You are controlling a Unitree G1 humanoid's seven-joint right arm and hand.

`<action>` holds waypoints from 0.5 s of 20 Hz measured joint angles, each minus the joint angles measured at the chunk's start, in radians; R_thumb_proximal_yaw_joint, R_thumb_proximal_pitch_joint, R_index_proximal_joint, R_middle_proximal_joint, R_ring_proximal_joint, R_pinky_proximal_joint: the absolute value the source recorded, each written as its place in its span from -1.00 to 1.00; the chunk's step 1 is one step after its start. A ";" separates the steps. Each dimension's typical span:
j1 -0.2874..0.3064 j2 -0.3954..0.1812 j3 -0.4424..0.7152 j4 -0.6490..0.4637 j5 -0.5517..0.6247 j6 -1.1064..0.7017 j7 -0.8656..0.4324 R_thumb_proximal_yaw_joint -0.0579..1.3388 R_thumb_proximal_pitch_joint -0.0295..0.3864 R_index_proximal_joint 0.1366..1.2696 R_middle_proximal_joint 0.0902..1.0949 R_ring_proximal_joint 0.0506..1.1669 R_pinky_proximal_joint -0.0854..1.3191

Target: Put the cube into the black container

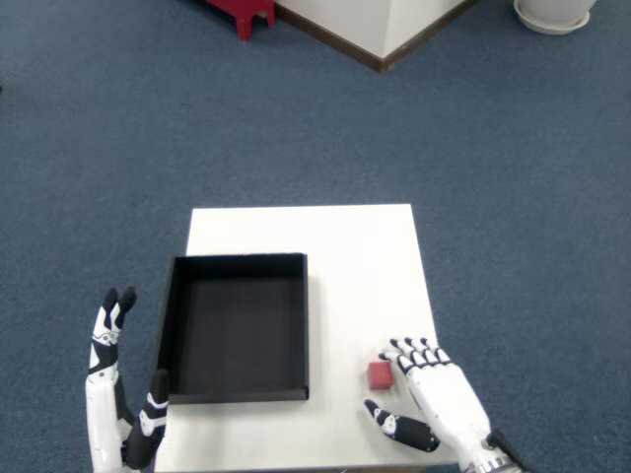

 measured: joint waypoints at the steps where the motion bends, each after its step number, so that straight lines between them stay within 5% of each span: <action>1: 0.000 0.000 0.002 0.000 -0.001 -0.003 0.000 -0.19 -0.41 -0.60 -0.88 -0.81 -0.92; 6: 0.000 0.000 0.015 0.000 -0.018 -0.012 -0.029 -0.16 -0.32 -0.42 -0.87 -0.80 -0.91; 10: 0.000 0.000 0.016 0.002 -0.019 -0.012 -0.048 -0.09 -0.05 -0.16 -0.84 -0.79 -0.91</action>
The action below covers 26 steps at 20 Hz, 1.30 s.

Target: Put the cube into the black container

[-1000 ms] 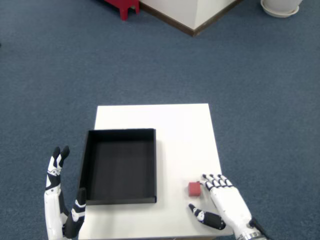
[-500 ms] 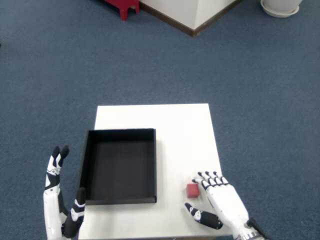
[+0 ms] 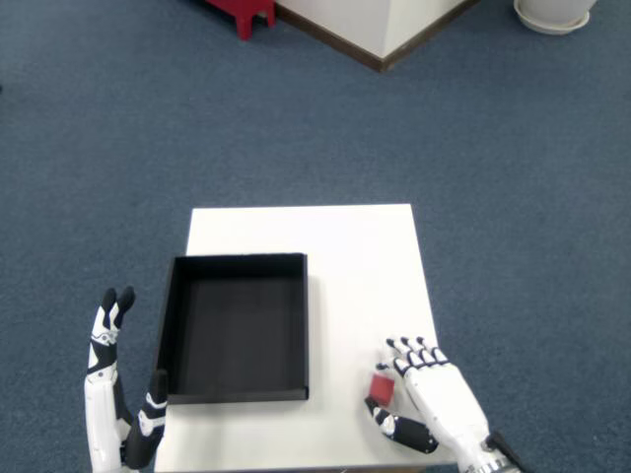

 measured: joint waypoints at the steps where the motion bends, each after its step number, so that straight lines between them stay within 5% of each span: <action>1: 0.000 0.000 0.000 0.000 -0.001 0.000 -0.005 -0.05 -0.01 -0.12 -0.84 -0.78 -0.90; 4: 0.000 0.000 0.001 0.006 -0.004 0.000 -0.019 0.10 0.07 0.06 -0.80 -0.76 -0.89; 9: 0.014 -0.001 -0.003 0.033 0.002 0.000 -0.035 0.70 0.11 0.57 -0.68 -0.71 -0.75; 26: 0.021 0.014 -0.010 0.027 0.002 0.002 -0.055 0.84 0.14 0.56 -0.73 -0.75 -0.76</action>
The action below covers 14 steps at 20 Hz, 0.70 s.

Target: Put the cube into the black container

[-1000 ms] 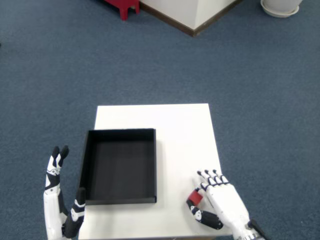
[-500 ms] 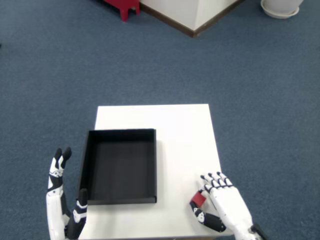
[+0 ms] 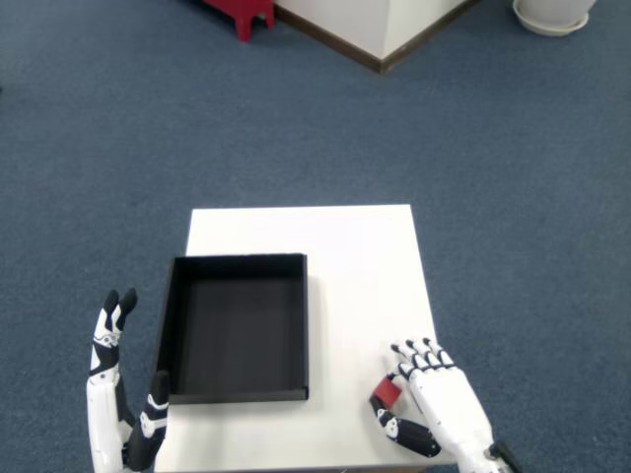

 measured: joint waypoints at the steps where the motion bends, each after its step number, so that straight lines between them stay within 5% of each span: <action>1: -0.001 0.000 0.000 -0.002 0.000 0.000 -0.001 0.84 0.14 0.56 -0.74 -0.75 -0.76; 14: -0.039 -0.030 0.050 -0.200 -0.092 -0.075 -0.269 0.87 0.12 0.55 -0.79 -0.78 -0.80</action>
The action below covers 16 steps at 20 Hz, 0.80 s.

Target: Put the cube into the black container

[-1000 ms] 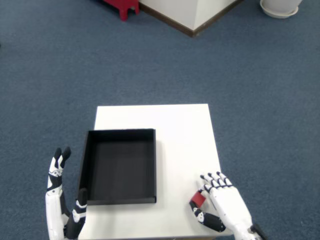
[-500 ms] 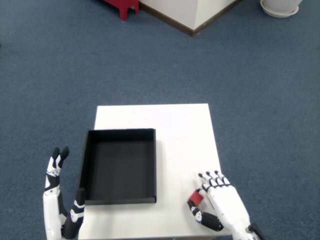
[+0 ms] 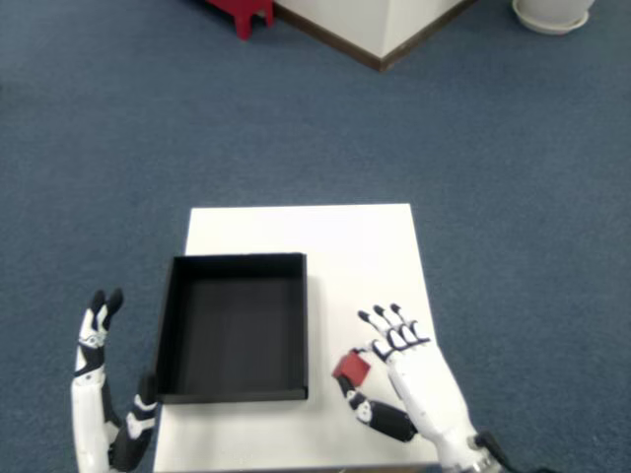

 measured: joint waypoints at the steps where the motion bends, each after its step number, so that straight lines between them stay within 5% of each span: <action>1: -0.002 -0.007 0.006 -0.030 -0.011 0.001 -0.007 0.87 0.12 0.55 -0.79 -0.78 -0.80; 9: -0.010 -0.091 0.010 -0.316 -0.034 0.124 -0.009 0.89 0.13 0.54 -0.80 -0.78 -0.80; 16: -0.018 -0.117 -0.008 -0.556 -0.005 0.313 0.184 0.90 0.15 0.54 -0.76 -0.75 -0.77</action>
